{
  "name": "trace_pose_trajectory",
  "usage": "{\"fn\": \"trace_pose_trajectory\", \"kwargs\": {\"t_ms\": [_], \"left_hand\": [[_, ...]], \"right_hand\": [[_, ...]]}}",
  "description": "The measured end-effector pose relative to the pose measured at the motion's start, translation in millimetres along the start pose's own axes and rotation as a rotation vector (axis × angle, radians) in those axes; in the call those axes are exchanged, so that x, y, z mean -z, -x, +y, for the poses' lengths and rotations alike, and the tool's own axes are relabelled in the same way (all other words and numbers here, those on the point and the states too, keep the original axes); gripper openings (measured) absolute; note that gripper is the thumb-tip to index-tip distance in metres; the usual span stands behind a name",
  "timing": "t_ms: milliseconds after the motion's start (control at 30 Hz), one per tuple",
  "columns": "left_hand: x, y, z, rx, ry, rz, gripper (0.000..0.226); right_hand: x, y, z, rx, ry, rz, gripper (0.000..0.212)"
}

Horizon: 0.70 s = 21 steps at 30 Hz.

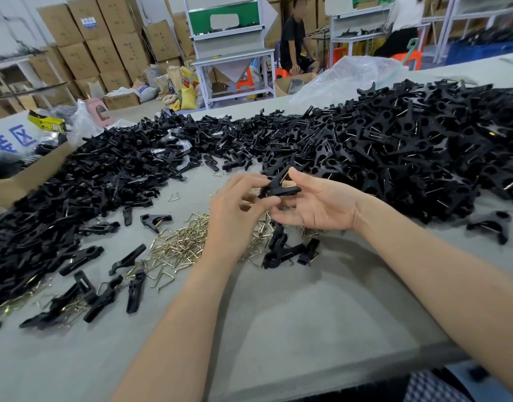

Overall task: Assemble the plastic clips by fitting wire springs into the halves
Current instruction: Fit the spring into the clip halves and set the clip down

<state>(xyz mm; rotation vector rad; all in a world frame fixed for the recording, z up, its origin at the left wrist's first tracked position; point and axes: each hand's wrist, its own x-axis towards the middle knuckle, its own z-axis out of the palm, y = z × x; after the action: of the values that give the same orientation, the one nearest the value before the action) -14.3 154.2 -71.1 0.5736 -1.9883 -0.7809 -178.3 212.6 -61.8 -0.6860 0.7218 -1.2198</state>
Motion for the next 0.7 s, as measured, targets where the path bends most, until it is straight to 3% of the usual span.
{"fn": "trace_pose_trajectory", "kwargs": {"t_ms": [133,433,700], "left_hand": [[-1,-1,0,-0.052,-0.033,0.032,0.022],[-1,-3,-1,-0.050,-0.077,0.071,0.020],[1,-4,-4,-0.027,-0.140,0.006,0.027]], "right_hand": [[0,-4,5,0.002,-0.026,-0.094,0.061],[-8,-8,11,0.101,0.038,0.048,0.043],[-12,-15,16,0.177,0.148,0.095,0.029]]}}
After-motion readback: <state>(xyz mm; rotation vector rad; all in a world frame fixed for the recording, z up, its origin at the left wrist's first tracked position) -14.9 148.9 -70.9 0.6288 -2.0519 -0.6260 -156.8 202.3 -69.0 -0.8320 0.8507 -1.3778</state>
